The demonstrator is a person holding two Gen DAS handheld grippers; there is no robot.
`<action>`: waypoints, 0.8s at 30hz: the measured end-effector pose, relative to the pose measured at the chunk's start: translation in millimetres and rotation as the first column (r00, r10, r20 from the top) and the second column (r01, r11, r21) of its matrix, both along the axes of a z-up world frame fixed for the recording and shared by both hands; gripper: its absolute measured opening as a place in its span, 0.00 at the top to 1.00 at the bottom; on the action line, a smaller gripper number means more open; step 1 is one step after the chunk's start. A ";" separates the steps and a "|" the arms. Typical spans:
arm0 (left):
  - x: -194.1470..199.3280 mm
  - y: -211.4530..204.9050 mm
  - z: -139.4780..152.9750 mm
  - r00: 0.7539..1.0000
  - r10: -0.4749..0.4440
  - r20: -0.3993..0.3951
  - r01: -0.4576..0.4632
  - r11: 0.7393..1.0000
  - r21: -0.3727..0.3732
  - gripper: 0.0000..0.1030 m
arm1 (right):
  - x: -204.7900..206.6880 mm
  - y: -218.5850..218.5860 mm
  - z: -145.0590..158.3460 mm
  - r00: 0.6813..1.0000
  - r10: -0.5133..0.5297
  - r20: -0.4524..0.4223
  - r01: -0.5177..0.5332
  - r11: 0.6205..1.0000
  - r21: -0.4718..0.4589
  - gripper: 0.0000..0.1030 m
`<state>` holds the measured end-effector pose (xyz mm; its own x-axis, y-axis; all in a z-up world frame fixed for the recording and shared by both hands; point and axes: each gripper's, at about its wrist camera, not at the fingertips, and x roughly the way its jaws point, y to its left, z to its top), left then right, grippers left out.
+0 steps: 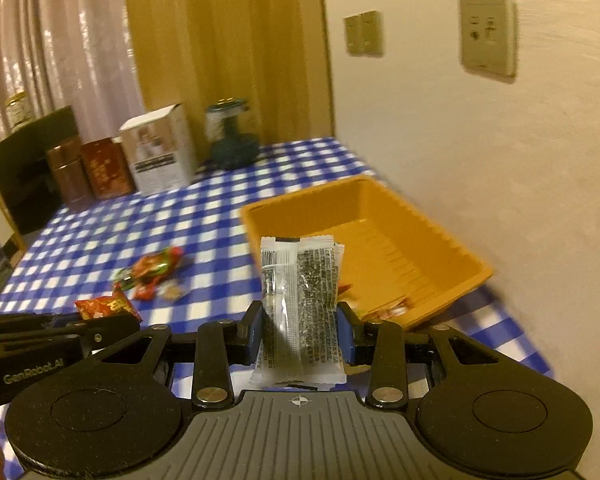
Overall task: Organize snacks
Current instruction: 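Carry both snacks over the orange tray and open both tools to drop them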
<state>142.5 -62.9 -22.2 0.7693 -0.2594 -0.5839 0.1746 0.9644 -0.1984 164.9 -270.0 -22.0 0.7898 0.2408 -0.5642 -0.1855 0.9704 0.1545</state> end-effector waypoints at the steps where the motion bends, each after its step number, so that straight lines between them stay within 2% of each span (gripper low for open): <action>1: 4.4 -5.9 0.6 1.000 -0.011 0.002 0.011 1.000 0.000 0.83 | 4.7 -6.1 -0.2 1.000 -0.006 0.000 0.006 1.000 -0.003 0.63; 14: 64.0 -81.6 -10.3 0.990 -0.138 -0.009 0.138 0.990 0.021 0.83 | 49.6 -65.7 -8.6 0.997 -0.076 -0.013 0.076 0.997 -0.014 0.63; 24: 90.5 -102.0 -28.7 0.983 -0.181 -0.026 0.182 0.981 0.063 0.81 | 63.8 -78.6 -21.9 0.995 -0.096 -0.036 0.096 0.995 -0.004 0.63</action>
<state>233.0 -165.0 -50.9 0.7007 -0.3549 -0.6189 0.3447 0.9279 -0.1418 228.8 -348.6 -43.9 0.7881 0.1637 -0.5934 -0.0857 0.9838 0.1575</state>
